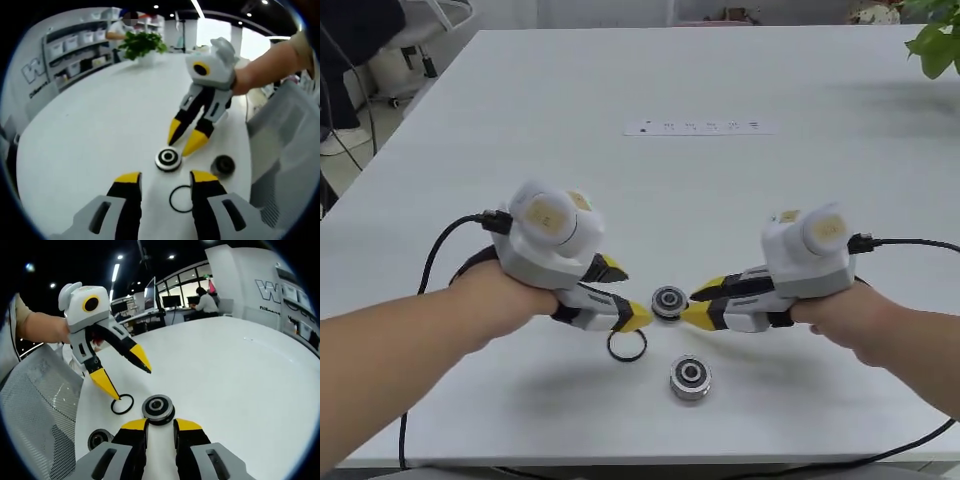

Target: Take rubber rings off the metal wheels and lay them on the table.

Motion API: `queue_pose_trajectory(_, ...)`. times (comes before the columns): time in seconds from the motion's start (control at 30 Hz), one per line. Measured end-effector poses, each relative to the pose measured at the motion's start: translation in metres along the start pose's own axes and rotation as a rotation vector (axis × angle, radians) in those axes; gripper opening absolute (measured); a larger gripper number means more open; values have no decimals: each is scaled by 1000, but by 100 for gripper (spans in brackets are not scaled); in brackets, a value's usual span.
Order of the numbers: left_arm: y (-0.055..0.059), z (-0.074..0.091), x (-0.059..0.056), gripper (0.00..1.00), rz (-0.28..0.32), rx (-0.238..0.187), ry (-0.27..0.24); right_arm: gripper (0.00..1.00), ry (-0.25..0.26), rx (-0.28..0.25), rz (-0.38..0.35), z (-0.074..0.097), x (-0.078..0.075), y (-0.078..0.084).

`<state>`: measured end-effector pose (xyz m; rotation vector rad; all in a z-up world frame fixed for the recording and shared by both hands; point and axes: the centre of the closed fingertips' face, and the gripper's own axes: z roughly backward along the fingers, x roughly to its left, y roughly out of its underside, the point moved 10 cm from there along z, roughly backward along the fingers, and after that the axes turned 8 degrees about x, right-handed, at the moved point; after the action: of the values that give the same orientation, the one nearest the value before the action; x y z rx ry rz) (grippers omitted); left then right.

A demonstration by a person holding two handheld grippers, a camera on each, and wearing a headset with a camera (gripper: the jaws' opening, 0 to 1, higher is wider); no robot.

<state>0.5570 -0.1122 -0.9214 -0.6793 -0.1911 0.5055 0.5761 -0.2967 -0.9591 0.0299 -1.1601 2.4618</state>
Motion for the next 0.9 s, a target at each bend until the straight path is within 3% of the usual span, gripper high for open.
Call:
queue_pose_trajectory(0.47,-13,-18,-3,32,-40,-5,23,15,0,5,15,-4,-5,2)
queue_pose_trajectory(0.9,-16,-31,-2,23,-59,16,29,14,-1,-3,12,-5,-7,3)
